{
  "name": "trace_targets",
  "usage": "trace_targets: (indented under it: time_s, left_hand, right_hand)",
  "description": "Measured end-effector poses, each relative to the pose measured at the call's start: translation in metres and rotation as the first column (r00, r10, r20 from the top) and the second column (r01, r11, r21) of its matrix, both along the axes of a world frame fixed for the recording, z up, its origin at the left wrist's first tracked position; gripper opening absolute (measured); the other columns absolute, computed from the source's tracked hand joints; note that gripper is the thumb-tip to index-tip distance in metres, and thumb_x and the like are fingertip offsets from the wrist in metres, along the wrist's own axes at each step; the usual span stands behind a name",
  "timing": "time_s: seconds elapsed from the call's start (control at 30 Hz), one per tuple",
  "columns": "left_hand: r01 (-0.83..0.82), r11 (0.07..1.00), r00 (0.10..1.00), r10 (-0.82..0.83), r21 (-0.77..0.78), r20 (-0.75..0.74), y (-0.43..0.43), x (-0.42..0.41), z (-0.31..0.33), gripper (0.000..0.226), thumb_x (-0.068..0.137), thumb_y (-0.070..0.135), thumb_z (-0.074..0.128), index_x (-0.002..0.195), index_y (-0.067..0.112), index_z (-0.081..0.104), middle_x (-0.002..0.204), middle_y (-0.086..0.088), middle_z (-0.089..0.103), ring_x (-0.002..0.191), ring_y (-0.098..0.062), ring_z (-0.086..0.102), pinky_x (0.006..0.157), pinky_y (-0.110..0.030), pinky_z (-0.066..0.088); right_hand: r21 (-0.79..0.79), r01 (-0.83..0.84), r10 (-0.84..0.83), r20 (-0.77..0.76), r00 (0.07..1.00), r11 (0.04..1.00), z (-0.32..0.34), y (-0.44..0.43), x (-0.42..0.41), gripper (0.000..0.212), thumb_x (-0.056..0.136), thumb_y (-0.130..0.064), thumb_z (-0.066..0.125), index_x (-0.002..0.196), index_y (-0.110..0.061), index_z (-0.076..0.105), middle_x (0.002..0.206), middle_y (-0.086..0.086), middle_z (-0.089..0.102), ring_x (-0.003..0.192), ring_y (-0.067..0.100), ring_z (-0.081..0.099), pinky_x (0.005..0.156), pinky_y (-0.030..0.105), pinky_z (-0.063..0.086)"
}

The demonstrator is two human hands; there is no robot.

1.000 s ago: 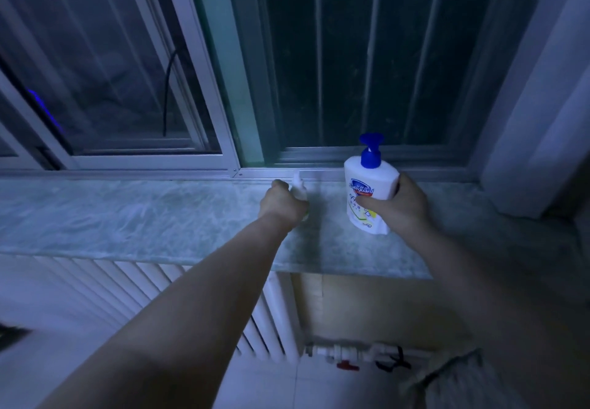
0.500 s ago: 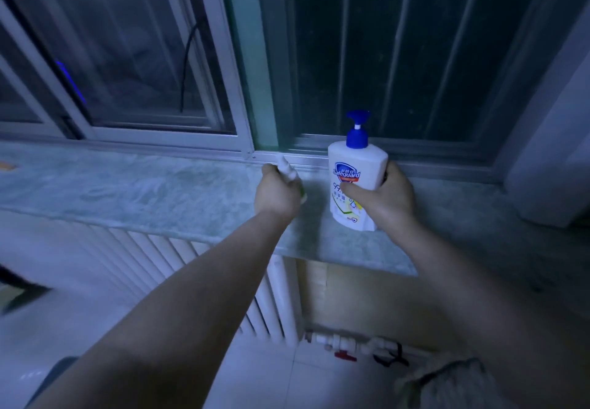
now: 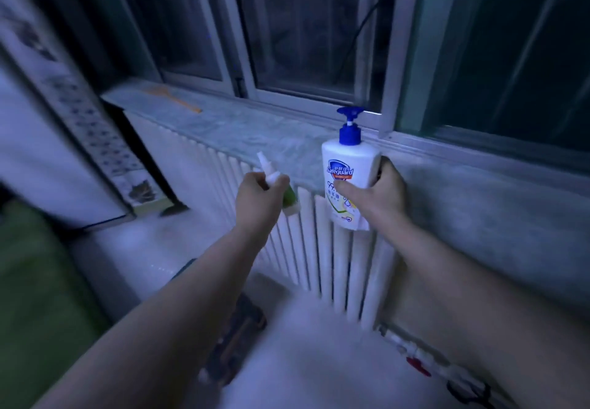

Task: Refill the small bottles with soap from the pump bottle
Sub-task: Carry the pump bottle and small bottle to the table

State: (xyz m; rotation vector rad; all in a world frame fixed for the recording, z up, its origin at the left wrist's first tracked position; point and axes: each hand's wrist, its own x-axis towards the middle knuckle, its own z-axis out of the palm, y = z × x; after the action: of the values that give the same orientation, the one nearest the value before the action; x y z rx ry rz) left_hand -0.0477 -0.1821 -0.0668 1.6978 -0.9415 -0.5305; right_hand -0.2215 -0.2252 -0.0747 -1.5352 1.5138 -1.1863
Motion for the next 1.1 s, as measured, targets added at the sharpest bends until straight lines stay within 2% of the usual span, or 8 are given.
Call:
trace_targets:
  time_s: [0.2, 0.4, 0.53, 0.7, 0.83, 0.9, 1.0, 1.1]
  left_hand:
    - [-0.141, 0.989, 0.99, 0.14, 0.038, 0.013, 0.097, 0.093, 0.007, 0.024, 0.083, 0.032, 0.066, 0.092, 0.013, 0.054, 0.072, 0.007, 0.049, 0.062, -0.008, 0.047, 0.054, -0.026, 0.033]
    - [-0.336, 0.939, 0.942, 0.336, 0.067, 0.014, 0.198, 0.161, 0.003, 0.016, 0.08, 0.029, 0.066, 0.086, 0.018, 0.055, 0.077, 0.004, 0.058, 0.07, -0.013, 0.056, 0.061, -0.029, 0.045]
    - [-0.457, 0.887, 0.889, 0.459, 0.061, -0.012, 0.265, 0.202, -0.001, 0.019, 0.074, 0.03, 0.07, 0.084, 0.021, 0.056, 0.079, 0.005, 0.062, 0.072, -0.016, 0.059, 0.071, -0.033, 0.049]
    - [-0.637, 0.769, 0.769, 0.639, 0.052, -0.024, 0.361, 0.248, -0.008, 0.031, 0.071, 0.037, 0.068, 0.093, 0.018, 0.057, 0.085, 0.003, 0.064, 0.077, -0.019, 0.061, 0.073, -0.036, 0.051]
    - [-0.745, 0.664, 0.661, 0.748, 0.06, -0.06, 0.451, 0.279, -0.015, 0.023, 0.073, 0.034, 0.07, 0.084, 0.024, 0.053, 0.085, 0.003, 0.063, 0.077, -0.019, 0.06, 0.076, -0.038, 0.051]
    - [-0.804, 0.591, 0.589, 0.806, 0.058, -0.056, 0.497, 0.289, -0.016, 0.023, 0.074, 0.033, 0.07, 0.088, 0.023, 0.055, 0.089, 0.003, 0.064, 0.082, -0.018, 0.062, 0.077, -0.037, 0.051]
    - [-0.867, 0.497, 0.493, 0.866, 0.031, -0.081, 0.557, 0.296, -0.017, 0.024, 0.079, 0.026, 0.07, 0.097, 0.017, 0.058, 0.092, 0.002, 0.066, 0.074, -0.008, 0.058, 0.066, -0.027, 0.047]
    - [-0.911, 0.411, 0.41, 0.91, 0.021, -0.058, 0.609, 0.298, -0.016, 0.018, 0.083, 0.024, 0.068, 0.097, 0.023, 0.055, 0.083, 0.013, 0.06, 0.068, 0.005, 0.052, 0.056, -0.015, 0.04]
  right_hand:
    - [0.045, -0.244, 0.247, -0.062, 0.967, 0.969, 0.002, 0.057, 0.095, 0.049, 0.061, -0.038, 0.082, 0.102, -0.023, 0.06, 0.1, -0.004, 0.069, 0.092, 0.017, 0.065, 0.073, 0.028, 0.048]
    - [0.075, -0.431, 0.436, -0.067, 0.897, 0.899, -0.001, 0.13, 0.179, 0.049, 0.06, -0.036, 0.083, 0.102, -0.024, 0.062, 0.093, -0.007, 0.069, 0.086, 0.015, 0.066, 0.073, 0.029, 0.051]
    - [0.082, -0.559, 0.564, -0.061, 0.823, 0.825, 0.0, 0.185, 0.234, 0.05, 0.059, -0.033, 0.084, 0.103, -0.024, 0.062, 0.095, -0.006, 0.07, 0.087, 0.015, 0.065, 0.074, 0.03, 0.051]
    - [0.061, -0.68, 0.683, -0.035, 0.73, 0.73, -0.003, 0.26, 0.301, 0.046, 0.059, -0.032, 0.085, 0.097, -0.027, 0.06, 0.093, -0.006, 0.069, 0.086, 0.015, 0.065, 0.072, 0.028, 0.05]
    - [0.055, -0.775, 0.777, -0.028, 0.629, 0.629, -0.007, 0.324, 0.358, 0.053, 0.053, -0.038, 0.085, 0.099, -0.024, 0.061, 0.096, -0.004, 0.071, 0.088, 0.018, 0.067, 0.077, 0.037, 0.054]
    - [0.057, -0.828, 0.83, -0.03, 0.557, 0.558, -0.008, 0.359, 0.385, 0.053, 0.054, -0.039, 0.084, 0.1, -0.024, 0.061, 0.094, -0.007, 0.07, 0.087, 0.017, 0.066, 0.077, 0.037, 0.055]
    - [0.062, -0.891, 0.893, -0.055, 0.446, 0.449, -0.006, 0.408, 0.418, 0.049, 0.06, -0.036, 0.084, 0.102, -0.027, 0.059, 0.092, -0.01, 0.066, 0.086, 0.015, 0.064, 0.074, 0.031, 0.051]
    - [0.073, -0.947, 0.949, -0.057, 0.31, 0.313, -0.01, 0.456, 0.451, 0.05, 0.058, -0.036, 0.085, 0.099, -0.028, 0.059, 0.091, -0.009, 0.067, 0.086, 0.016, 0.065, 0.075, 0.034, 0.053]
